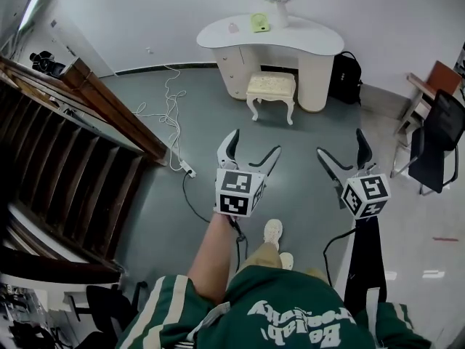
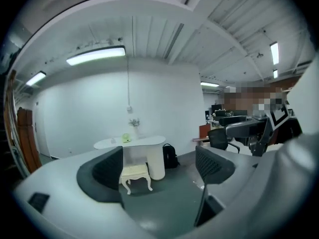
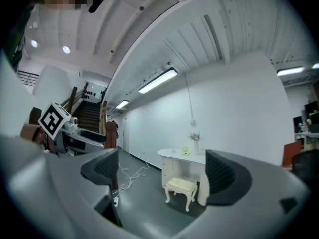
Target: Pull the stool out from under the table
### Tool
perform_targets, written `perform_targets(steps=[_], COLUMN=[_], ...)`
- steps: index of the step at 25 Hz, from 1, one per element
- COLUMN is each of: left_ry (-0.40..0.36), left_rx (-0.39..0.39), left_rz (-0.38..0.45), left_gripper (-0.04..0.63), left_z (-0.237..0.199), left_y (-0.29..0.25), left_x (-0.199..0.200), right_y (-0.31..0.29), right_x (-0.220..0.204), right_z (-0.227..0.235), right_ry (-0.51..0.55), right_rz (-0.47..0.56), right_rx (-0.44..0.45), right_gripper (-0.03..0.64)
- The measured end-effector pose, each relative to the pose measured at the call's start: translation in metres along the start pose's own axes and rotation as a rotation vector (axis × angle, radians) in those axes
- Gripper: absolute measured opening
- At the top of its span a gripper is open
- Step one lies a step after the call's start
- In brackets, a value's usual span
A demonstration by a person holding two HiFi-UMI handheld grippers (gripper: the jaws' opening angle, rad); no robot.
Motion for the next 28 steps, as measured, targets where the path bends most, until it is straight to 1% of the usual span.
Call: perform_targets(steps=[1,2,3,5,8,14,18,24,28], left_ry=[0.01,0.011,0.011,0.024,0.038,0.037,0.042,0.064,0.071], left_rx=[-0.02,-0.027,-0.026,-0.013,0.02,0.063,0.1,0.085,0.072], left_rz=[-0.001,0.005,0.02,0.07,0.134,0.159,0.183,0.185,0.193], left_gripper=[0.438,0.443,0.446,0.446,0.446,0.445,0.444,0.443,0.443], left_z=[0.002,0.002,0.002,-0.003,-0.015,-0.045,-0.065,-0.096,-0.116], left_y=[0.0,0.001,0.003,0.007,0.014,0.017,0.004,-0.036,-0.067], left_x=[-0.002,-0.002,-0.002,0.0,0.004,0.002,0.002,-0.001,0.002], right_y=[-0.002,-0.004,-0.005,-0.008,-0.014,-0.038,-0.064,-0.11,-0.142], right_x=[-0.001,-0.003,-0.003,-0.004,-0.005,-0.013,-0.017,-0.02,-0.019], right_z=[-0.004,-0.007,-0.009,-0.008,-0.002,-0.009,-0.017,-0.009,0.005], right_ry=[0.01,0.026,0.042,0.048,0.021,-0.002,0.004,0.034,0.031], right_rz=[-0.008,-0.017,-0.025,-0.023,-0.007,-0.025,-0.05,-0.067,-0.077], right_rx=[0.024,0.036,0.037,0.024,0.014,0.029,0.053,0.052,0.044], right_gripper=[0.566,0.591,0.598,0.598,0.598,0.598,0.598,0.598,0.598])
Point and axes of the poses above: the fingertips, and each gripper's own axes: y backward along the fingers, z to its right, x out of its top, the point moved 10 cm from there along y, backward along the fingers, and after that the axes turned 2 degrees about -y, right-handed, at the moved point
